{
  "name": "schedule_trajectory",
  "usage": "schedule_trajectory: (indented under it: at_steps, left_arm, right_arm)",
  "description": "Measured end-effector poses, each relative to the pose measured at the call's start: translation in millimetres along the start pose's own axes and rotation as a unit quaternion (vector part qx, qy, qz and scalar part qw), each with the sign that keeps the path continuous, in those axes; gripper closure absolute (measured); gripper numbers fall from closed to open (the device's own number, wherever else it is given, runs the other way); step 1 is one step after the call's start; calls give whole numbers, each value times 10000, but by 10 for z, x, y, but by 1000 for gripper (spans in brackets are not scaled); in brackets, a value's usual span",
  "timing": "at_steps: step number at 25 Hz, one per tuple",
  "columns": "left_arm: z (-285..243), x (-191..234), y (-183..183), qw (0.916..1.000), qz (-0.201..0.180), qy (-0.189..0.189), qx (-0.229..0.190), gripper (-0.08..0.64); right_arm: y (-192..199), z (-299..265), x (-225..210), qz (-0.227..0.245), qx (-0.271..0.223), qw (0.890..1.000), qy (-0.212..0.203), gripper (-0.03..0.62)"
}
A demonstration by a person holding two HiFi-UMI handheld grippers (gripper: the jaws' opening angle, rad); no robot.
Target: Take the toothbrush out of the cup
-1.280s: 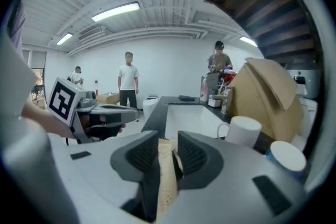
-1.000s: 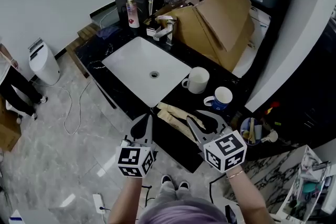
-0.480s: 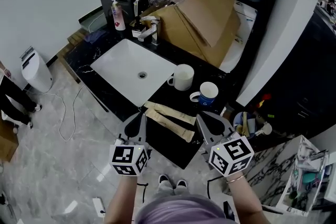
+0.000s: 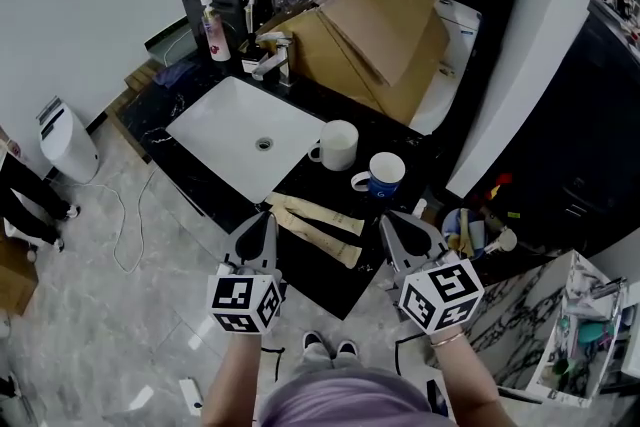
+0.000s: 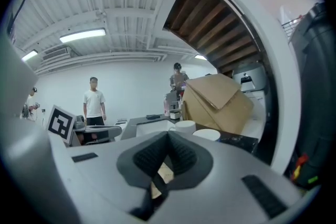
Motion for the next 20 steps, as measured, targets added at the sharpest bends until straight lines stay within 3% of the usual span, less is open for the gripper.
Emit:
schedule_trajectory:
  at_steps: [20]
  left_arm:
    - [50, -216, -29, 9997, -29, -238, -46, 560]
  right_arm:
    - [78, 105, -149, 137, 33, 9999, -74, 589]
Point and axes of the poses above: the fingertips, and each gripper's own axes: z backward along the fingers, x to its left, y out of its underside, the point moved 4 cm from there along z, backward along the fingers, and after that the axes turned 2 degrees about y, right-handed, at the moved point
